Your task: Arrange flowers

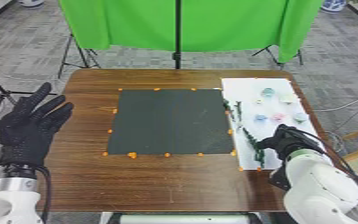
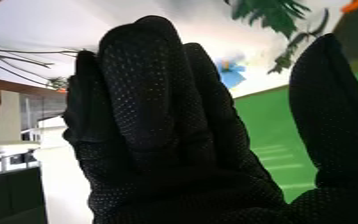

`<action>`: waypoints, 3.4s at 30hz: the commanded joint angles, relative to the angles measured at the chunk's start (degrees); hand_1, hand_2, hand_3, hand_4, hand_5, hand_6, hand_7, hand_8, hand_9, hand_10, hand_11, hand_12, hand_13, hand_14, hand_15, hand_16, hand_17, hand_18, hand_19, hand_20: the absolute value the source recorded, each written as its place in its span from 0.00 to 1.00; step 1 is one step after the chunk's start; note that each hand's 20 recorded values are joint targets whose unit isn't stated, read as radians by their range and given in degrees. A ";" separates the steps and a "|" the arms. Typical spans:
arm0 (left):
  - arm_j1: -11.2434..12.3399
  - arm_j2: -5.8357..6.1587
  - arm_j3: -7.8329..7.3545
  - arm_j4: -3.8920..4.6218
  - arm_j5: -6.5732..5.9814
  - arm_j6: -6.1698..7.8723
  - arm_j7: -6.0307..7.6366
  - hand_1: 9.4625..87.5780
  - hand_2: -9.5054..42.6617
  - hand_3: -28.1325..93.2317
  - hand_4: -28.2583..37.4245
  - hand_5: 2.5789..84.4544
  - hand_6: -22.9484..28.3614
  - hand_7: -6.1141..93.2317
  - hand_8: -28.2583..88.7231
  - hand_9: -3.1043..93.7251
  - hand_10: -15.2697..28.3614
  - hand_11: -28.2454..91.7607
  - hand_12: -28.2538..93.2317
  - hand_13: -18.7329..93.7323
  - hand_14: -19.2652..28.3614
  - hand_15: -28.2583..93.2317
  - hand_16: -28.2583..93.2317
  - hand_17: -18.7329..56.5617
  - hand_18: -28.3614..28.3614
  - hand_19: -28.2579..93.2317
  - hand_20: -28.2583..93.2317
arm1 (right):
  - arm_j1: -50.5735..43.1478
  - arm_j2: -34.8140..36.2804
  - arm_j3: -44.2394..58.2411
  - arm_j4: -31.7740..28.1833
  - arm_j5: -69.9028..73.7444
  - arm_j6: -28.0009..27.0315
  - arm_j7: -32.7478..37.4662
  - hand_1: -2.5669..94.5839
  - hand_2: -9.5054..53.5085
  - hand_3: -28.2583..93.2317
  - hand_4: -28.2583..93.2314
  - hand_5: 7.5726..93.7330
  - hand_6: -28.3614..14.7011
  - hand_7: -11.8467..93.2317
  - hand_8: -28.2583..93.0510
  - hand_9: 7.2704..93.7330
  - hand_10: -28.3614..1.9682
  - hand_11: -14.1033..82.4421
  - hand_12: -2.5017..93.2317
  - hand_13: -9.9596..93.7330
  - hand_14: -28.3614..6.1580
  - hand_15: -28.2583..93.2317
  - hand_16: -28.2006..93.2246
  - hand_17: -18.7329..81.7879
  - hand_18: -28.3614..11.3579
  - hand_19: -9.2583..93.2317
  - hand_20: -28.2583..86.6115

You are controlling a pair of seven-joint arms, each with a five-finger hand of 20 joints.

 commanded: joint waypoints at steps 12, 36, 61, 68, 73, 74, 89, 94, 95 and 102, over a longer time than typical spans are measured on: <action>0.20 -0.69 -0.26 -0.19 0.24 0.24 -1.66 0.13 0.34 0.87 0.00 0.37 0.60 0.21 0.15 0.34 0.80 0.44 0.32 0.37 0.95 0.60 0.17 0.12 0.92 0.66 0.26 | 6.30 -0.42 -11.29 2.43 -3.79 -3.55 3.13 0.35 0.08 0.79 0.07 0.66 0.38 0.26 0.16 0.76 0.25 0.48 0.20 0.81 0.38 0.76 0.33 0.71 0.23 1.00 0.41; 1.49 -0.96 -1.34 -0.84 0.13 0.65 -1.47 0.13 0.33 0.87 0.00 0.37 0.60 0.21 0.15 0.34 0.80 0.44 0.32 0.37 0.95 0.60 0.17 0.12 0.92 0.66 0.26 | 13.44 0.20 -26.99 7.64 -17.03 1.18 2.88 0.61 0.00 0.80 0.00 0.83 0.57 0.41 0.31 0.91 0.56 0.55 0.29 0.92 0.61 0.75 0.38 0.73 0.23 1.00 0.60; 2.05 0.54 -2.65 -2.32 0.86 0.40 0.31 0.13 0.34 0.87 0.00 0.37 0.60 0.21 0.15 0.34 0.80 0.44 0.32 0.37 0.95 0.60 0.17 0.12 0.92 0.67 0.26 | 19.91 0.41 -22.54 3.24 -24.77 9.25 2.24 0.61 0.00 0.85 0.00 0.88 0.53 0.38 0.40 0.94 0.58 0.59 0.29 0.96 0.65 0.77 0.39 0.78 0.24 1.00 0.67; 0.87 1.27 -3.09 -2.72 1.65 0.22 -1.07 0.13 0.34 0.87 0.00 0.37 0.60 0.21 0.15 0.34 0.80 0.44 0.32 0.37 0.95 0.60 0.17 0.12 0.92 0.67 0.26 | 34.29 -6.21 -31.51 4.11 -19.82 8.04 -2.88 0.61 0.00 0.85 0.00 0.89 0.53 0.37 0.41 0.94 0.59 0.59 0.29 0.96 0.65 0.77 0.40 0.78 0.24 1.00 0.67; -1.74 1.78 -2.75 -2.56 2.26 0.16 -3.22 0.13 0.34 0.87 0.00 0.37 0.60 0.21 0.15 0.34 0.80 0.44 0.32 0.37 0.96 0.60 0.17 0.12 0.93 0.68 0.26 | 42.09 -14.77 -37.19 8.20 -13.66 5.67 -7.29 0.61 0.00 0.86 0.00 0.89 0.53 0.36 0.41 0.95 0.59 0.60 0.29 0.96 0.65 0.77 0.40 0.78 0.24 1.00 0.67; -1.97 1.91 -2.80 -2.69 2.34 0.16 -3.70 0.13 0.34 0.87 0.00 0.37 0.60 0.21 0.16 0.34 0.80 0.44 0.32 0.37 0.95 0.60 0.17 0.12 0.93 0.68 0.26 | 43.12 -16.64 -38.08 9.36 -12.87 4.62 -8.03 0.61 0.00 0.86 0.00 0.89 0.53 0.36 0.41 0.95 0.59 0.60 0.29 0.96 0.65 0.77 0.40 0.78 0.24 1.00 0.67; -13.17 5.19 2.00 0.18 2.51 -1.91 -4.80 0.13 0.34 0.87 0.00 0.37 0.60 0.21 0.16 0.35 0.80 0.44 0.32 0.37 0.96 0.60 0.17 0.14 0.95 0.72 0.27 | 56.04 -35.56 -50.50 26.69 0.48 -0.68 -8.46 0.60 0.00 0.85 0.00 0.89 0.53 0.36 0.41 0.95 0.58 0.60 0.28 0.96 0.66 0.77 0.40 0.78 0.24 1.00 0.67; -18.85 6.70 5.74 1.40 2.58 -2.64 -5.14 0.13 0.33 0.87 0.00 0.37 0.60 0.21 0.16 0.35 0.80 0.44 0.32 0.37 0.96 0.60 0.17 0.14 0.96 0.72 0.27 | 57.95 -39.40 -53.25 30.98 4.51 -0.46 -6.14 0.60 0.00 0.85 0.00 0.89 0.53 0.36 0.40 0.95 0.59 0.61 0.28 0.96 0.66 0.77 0.40 0.78 0.24 1.00 0.68; -20.29 7.03 6.76 1.73 2.55 -2.67 -5.09 0.13 0.33 0.87 0.00 0.37 0.60 0.21 0.16 0.35 0.80 0.44 0.32 0.37 0.96 0.60 0.17 0.14 0.96 0.72 0.27 | 58.18 -39.89 -53.15 31.65 6.06 -0.31 -5.74 0.60 0.00 0.85 0.00 0.89 0.53 0.36 0.40 0.95 0.59 0.61 0.28 0.96 0.66 0.77 0.40 0.78 0.24 1.00 0.68; -32.24 6.34 14.20 6.76 3.21 -7.05 -9.04 0.13 0.33 0.87 0.00 0.37 0.60 0.21 0.16 0.35 0.80 0.44 0.32 0.37 0.96 0.60 0.17 0.14 0.96 0.73 0.27 | 61.56 -38.92 -56.93 32.64 10.26 0.01 -0.92 0.59 0.00 0.85 0.00 0.89 0.54 0.36 0.39 0.95 0.59 0.62 0.28 0.96 0.66 0.77 0.40 0.78 0.24 1.00 0.68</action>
